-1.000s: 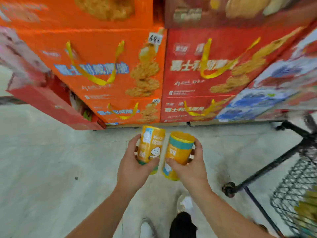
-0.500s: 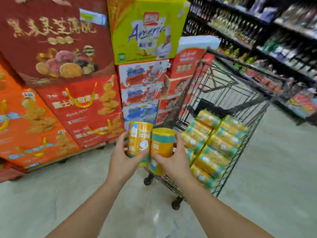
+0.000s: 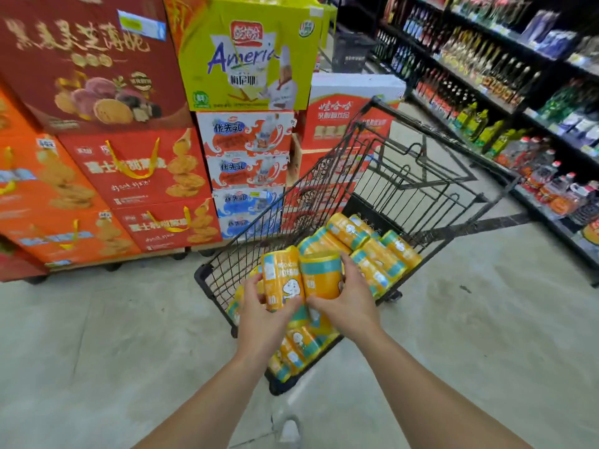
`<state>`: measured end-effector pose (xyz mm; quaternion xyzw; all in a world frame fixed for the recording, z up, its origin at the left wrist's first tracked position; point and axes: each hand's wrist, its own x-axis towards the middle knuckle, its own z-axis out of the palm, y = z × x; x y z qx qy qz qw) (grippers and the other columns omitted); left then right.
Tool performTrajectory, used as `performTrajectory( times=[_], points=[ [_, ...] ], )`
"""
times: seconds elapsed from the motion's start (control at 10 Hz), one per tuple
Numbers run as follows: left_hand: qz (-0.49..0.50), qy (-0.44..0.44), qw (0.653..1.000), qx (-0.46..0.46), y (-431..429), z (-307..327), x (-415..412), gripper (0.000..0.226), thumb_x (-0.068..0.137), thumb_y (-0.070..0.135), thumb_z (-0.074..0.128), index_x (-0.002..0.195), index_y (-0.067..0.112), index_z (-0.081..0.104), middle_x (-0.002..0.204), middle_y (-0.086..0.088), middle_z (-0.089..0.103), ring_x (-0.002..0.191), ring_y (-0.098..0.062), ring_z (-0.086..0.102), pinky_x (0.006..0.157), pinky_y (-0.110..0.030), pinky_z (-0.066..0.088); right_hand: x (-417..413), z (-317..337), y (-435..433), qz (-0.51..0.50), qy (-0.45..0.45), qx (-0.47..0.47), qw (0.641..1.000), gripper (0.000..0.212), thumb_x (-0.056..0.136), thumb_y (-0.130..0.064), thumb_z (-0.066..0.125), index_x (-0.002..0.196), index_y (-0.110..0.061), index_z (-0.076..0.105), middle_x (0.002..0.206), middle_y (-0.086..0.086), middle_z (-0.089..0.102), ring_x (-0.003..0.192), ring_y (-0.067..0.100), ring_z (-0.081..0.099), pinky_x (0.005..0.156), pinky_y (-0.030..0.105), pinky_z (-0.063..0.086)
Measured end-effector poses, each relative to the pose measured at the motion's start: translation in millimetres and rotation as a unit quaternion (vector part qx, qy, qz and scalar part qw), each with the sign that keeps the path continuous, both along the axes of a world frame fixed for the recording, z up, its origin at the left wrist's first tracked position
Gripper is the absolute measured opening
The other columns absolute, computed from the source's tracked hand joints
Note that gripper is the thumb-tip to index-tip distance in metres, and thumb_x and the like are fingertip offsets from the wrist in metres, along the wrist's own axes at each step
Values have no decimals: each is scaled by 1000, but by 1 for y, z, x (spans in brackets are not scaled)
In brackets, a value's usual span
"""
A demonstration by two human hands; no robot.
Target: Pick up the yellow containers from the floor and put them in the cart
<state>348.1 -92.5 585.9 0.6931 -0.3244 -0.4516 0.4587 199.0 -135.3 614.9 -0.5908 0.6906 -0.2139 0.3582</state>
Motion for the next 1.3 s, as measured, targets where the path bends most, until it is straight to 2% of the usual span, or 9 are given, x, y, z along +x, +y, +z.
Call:
performTrajectory(
  times=[0.2, 0.5, 0.6, 0.8, 0.9, 1.0, 1.1, 1.2, 1.3],
  points=[
    [39, 18, 998, 39, -67, -11, -51, 70, 72, 34, 82, 127, 36, 38, 93, 17, 61, 82, -1, 62, 71, -27, 50, -44, -13, -78, 34, 56, 21, 998, 110, 60, -51, 77, 151, -44, 15, 129, -7, 49, 117, 14, 54, 88, 37, 51],
    [99, 51, 986, 121, -167, -36, -90, 71, 72, 33, 82, 124, 32, 34, 93, 7, 65, 86, -20, 69, 75, -47, 59, -125, -21, -223, 77, 122, 19, 989, 111, 54, -60, 70, 148, -43, 15, 122, -3, 53, 104, 22, 61, 83, 47, 54],
    [135, 5, 978, 161, -195, -46, -113, 76, 72, 36, 81, 130, 27, 33, 97, 4, 65, 87, -22, 65, 75, -36, 53, -149, -36, -281, 105, 141, 10, 984, 110, 49, -68, 62, 147, -44, 16, 117, -1, 58, 101, 25, 62, 81, 47, 55],
    [181, -98, 949, 241, -251, -76, -142, 83, 59, 61, 72, 128, 31, 37, 98, -1, 68, 89, -29, 67, 82, -45, 55, -176, -103, -375, 203, 198, 29, 958, 103, 70, -68, 63, 152, -32, 14, 129, 5, 52, 114, 30, 57, 87, 43, 52],
    [187, -127, 934, 276, -270, -92, -155, 72, 73, 53, 72, 129, 25, 36, 101, -3, 66, 97, -30, 63, 81, -34, 49, -181, -145, -393, 249, 221, 70, 940, 98, 75, -62, 66, 152, -28, 15, 130, 10, 50, 115, 33, 56, 91, 44, 50],
    [139, -164, 927, 308, -283, -102, -169, 65, 81, 45, 70, 129, 18, 35, 95, -3, 57, 107, -33, 60, 81, -33, 43, -183, -177, -400, 280, 241, 107, 923, 94, 76, -61, 66, 151, -25, 20, 131, 9, 52, 116, 32, 57, 91, 44, 50],
    [40, -219, 914, 338, -285, -112, -183, 73, 80, 55, 64, 131, 17, 28, 106, -8, 62, 111, -37, 58, 86, -39, 47, -187, -190, -393, 306, 258, 112, 910, 96, 80, -57, 64, 153, -20, 15, 130, 11, 52, 117, 32, 57, 88, 41, 49],
    [40, -237, 912, 333, -287, -104, -178, 77, 84, 61, 55, 140, 17, 26, 122, -10, 60, 112, -32, 58, 84, -39, 47, -188, -180, -404, 320, 236, 123, 909, 102, 81, -54, 65, 155, -15, 7, 135, 13, 48, 119, 32, 55, 91, 40, 47],
    [71, -269, 924, 263, -246, -93, -192, 78, 81, 69, 45, 143, 25, 30, 134, 1, 53, 119, -21, 56, 90, -34, 46, -207, -170, -384, 342, 243, 115, 901, 90, 86, -53, 58, 154, -17, 11, 138, 9, 44, 121, 27, 54, 94, 38, 48]
  ],
)
